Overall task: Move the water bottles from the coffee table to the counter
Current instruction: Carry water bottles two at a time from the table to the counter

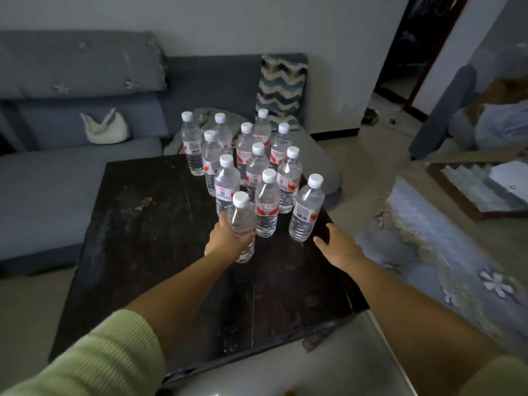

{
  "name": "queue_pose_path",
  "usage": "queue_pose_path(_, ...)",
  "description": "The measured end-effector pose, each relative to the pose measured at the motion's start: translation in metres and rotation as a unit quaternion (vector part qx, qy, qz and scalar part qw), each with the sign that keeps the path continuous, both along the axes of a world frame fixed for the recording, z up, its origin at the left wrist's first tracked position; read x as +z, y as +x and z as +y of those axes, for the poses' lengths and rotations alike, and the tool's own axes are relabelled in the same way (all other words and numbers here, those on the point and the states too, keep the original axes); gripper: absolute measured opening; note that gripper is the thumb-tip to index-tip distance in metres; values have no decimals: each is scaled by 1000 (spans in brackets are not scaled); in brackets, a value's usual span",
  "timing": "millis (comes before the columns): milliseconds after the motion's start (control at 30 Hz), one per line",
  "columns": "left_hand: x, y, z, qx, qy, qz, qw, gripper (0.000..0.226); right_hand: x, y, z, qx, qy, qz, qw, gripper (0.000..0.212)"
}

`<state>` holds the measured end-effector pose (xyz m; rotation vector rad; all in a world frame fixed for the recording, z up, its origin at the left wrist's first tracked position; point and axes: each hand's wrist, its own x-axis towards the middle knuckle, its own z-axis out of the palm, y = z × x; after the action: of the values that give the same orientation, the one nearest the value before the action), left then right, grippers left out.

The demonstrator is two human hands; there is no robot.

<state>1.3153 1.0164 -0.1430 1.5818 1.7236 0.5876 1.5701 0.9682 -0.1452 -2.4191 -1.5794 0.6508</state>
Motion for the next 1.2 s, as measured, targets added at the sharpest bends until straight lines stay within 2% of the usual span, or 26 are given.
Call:
queue_pose_path(167,-25,9,1,69,6,-103,992,84,-23,10,34,-49,61,175,982,87)
queue_pose_path(300,-41,11,8,87,-3,-135,987,83,-43,5,59,-81,110,318,938,95)
queue_pose_path(400,-48,12,16,98,1,-133,986,75,-50,-5,76,-114,177,368,906,99)
queue_pose_path(467,-51,16,20,103,6,-135,986,73,-53,-12,86,-125,211,361,900,99)
queue_pose_path(600,-55,25,23,104,4,-135,985,65,-60,-15,92,-131,239,330,904,86)
queue_pose_path(800,-50,27,21,97,4,-119,988,60,-57,-8,89,-94,227,296,923,79)
queue_pose_path(1067,-38,53,7,90,-25,-111,989,57,-42,21,61,-89,229,228,942,69)
queue_pose_path(1200,-18,80,9,52,-25,-105,993,67,-22,48,48,-116,245,197,942,71)
